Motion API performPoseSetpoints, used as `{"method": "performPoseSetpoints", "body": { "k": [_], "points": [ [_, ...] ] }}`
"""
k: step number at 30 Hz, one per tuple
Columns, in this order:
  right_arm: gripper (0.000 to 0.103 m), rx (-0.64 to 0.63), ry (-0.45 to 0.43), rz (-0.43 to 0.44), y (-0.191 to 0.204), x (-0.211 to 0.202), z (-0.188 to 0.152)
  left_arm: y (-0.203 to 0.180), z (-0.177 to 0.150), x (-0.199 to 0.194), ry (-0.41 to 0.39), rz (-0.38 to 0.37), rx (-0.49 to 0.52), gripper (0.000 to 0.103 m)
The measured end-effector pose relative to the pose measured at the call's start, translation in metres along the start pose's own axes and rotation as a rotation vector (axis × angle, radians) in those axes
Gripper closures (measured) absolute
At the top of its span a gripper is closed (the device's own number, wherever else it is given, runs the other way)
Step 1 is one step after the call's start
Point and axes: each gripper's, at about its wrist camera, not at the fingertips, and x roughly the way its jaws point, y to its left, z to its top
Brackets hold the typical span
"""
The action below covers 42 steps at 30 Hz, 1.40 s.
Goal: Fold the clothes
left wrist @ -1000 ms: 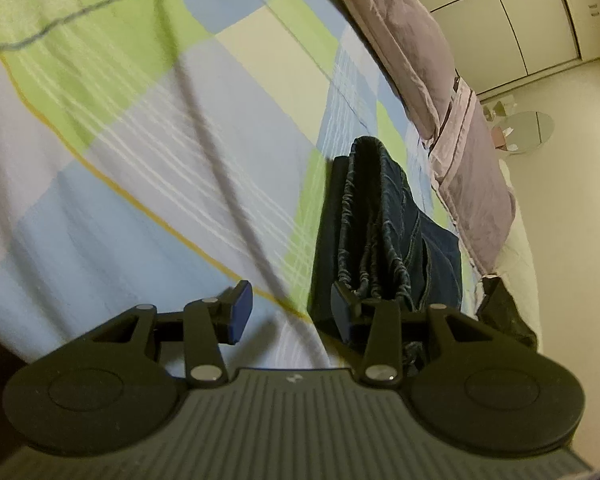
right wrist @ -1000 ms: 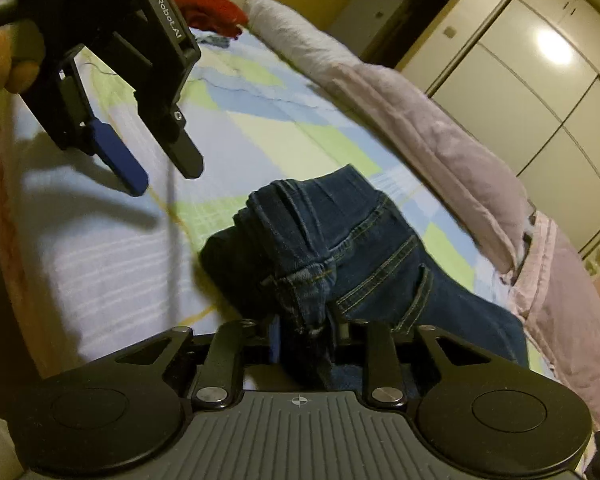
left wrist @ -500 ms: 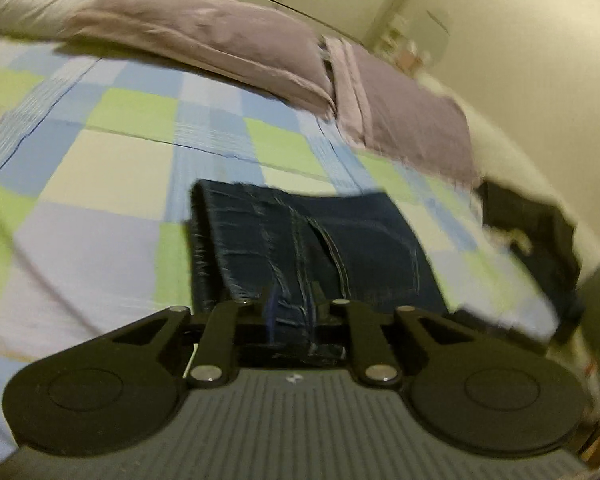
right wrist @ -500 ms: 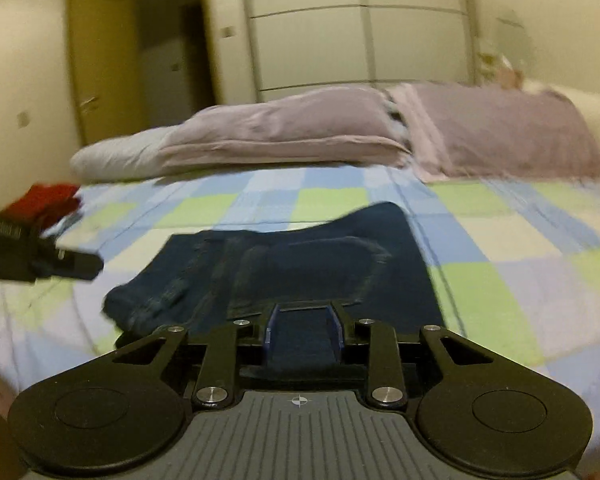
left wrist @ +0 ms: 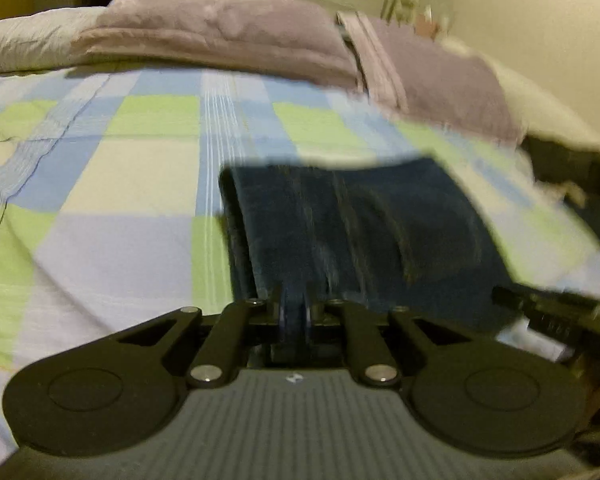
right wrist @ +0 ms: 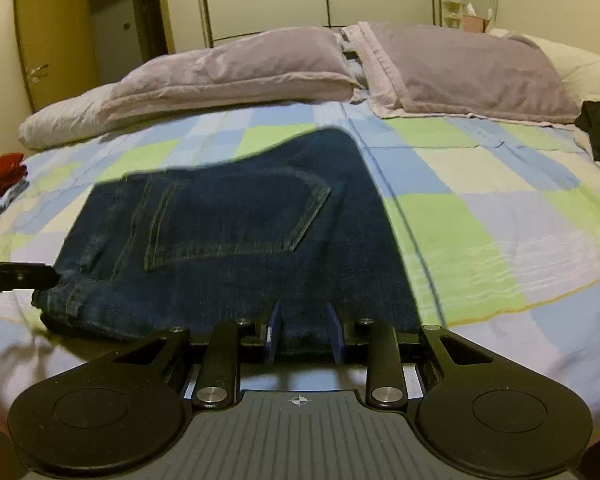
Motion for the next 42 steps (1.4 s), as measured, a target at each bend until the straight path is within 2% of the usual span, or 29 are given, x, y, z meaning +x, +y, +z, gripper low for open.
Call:
{"method": "performPoseSetpoints", "body": {
  "k": [3,7,8,11,13,16,19,23,27,30,33,37,42],
  "points": [
    [0.073,0.002,-0.074,0.02,0.001,0.001,0.02,0.001,0.027,0.008,-0.036,-0.023,0.002,0.095],
    [0.073,-0.023,-0.105,0.022,0.006,0.025,0.046,-0.008,0.049,0.043,-0.002,-0.049,0.062,0.094],
    [0.073,-0.023,-0.099,0.024,0.006,0.033,0.05,-0.009,0.052,0.057,0.03,-0.04,0.074,0.094],
    [0.073,-0.01,-0.059,0.022,0.005,0.062,0.052,-0.008,0.046,0.097,0.123,0.051,0.123,0.097],
    [0.073,-0.022,0.024,0.01,0.005,0.089,0.047,-0.005,0.043,0.107,0.135,0.074,0.129,0.1],
    [0.073,-0.079,0.052,0.0,0.008,0.101,0.046,-0.009,0.05,0.105,0.154,0.088,0.127,0.1],
    [0.073,-0.075,0.078,0.03,-0.001,0.094,0.059,-0.013,0.064,0.095,0.112,0.073,0.126,0.1],
    [0.073,-0.06,-0.006,0.034,-0.02,0.087,0.084,-0.011,0.081,0.101,0.065,0.07,0.126,0.1],
    [0.073,-0.119,-0.03,0.024,-0.027,0.113,0.105,-0.009,0.077,0.118,0.052,0.093,0.149,0.099],
    [0.074,-0.175,0.037,-0.009,-0.024,0.154,0.107,-0.007,0.074,0.13,0.043,0.11,0.167,0.097],
    [0.074,-0.146,0.1,-0.009,-0.033,0.183,0.1,-0.005,0.072,0.143,0.034,0.127,0.185,0.096],
    [0.074,-0.092,0.094,0.029,-0.044,0.173,0.103,-0.003,0.075,0.137,0.018,0.124,0.177,0.097],
    [0.074,0.018,-0.004,0.038,-0.06,0.103,0.095,-0.005,0.07,0.075,-0.053,0.039,0.145,0.098]
  ]
}}
